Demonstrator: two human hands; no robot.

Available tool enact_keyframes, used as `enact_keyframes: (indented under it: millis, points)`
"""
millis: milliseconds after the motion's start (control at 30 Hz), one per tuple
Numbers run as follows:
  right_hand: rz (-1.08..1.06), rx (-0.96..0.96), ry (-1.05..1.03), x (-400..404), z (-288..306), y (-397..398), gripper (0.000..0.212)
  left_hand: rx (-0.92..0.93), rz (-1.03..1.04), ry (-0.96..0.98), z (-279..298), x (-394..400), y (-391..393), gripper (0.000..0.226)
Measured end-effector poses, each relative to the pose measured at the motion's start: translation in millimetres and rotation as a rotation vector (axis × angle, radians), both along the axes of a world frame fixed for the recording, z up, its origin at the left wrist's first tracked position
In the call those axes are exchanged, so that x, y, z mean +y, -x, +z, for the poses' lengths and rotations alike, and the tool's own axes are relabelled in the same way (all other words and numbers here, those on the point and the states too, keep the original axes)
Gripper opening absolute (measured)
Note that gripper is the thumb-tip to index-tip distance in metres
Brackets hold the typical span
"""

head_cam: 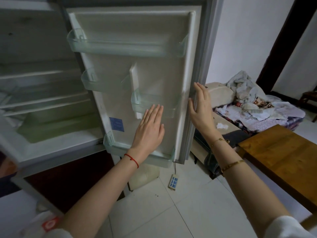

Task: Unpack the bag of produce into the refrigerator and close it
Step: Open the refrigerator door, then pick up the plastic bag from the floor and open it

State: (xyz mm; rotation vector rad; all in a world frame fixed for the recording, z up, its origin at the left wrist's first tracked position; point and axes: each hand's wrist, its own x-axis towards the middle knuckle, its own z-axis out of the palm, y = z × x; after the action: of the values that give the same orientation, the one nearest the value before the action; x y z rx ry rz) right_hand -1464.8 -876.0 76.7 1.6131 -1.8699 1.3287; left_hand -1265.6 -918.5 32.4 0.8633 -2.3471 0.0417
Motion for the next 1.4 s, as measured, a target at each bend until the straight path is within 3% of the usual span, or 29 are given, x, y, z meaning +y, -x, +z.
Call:
enact_keyframes:
  millis: [733, 1400]
  points:
    - [0.63, 0.066, -0.229, -15, -68, -241, 0.051, 0.082, 0.52, -0.108, -37, 54, -291, 0.054]
    - [0.891, 0.082, -0.411, -74, -136, -512, 0.052, 0.092, 0.922, -0.302, -94, 74, -559, 0.054]
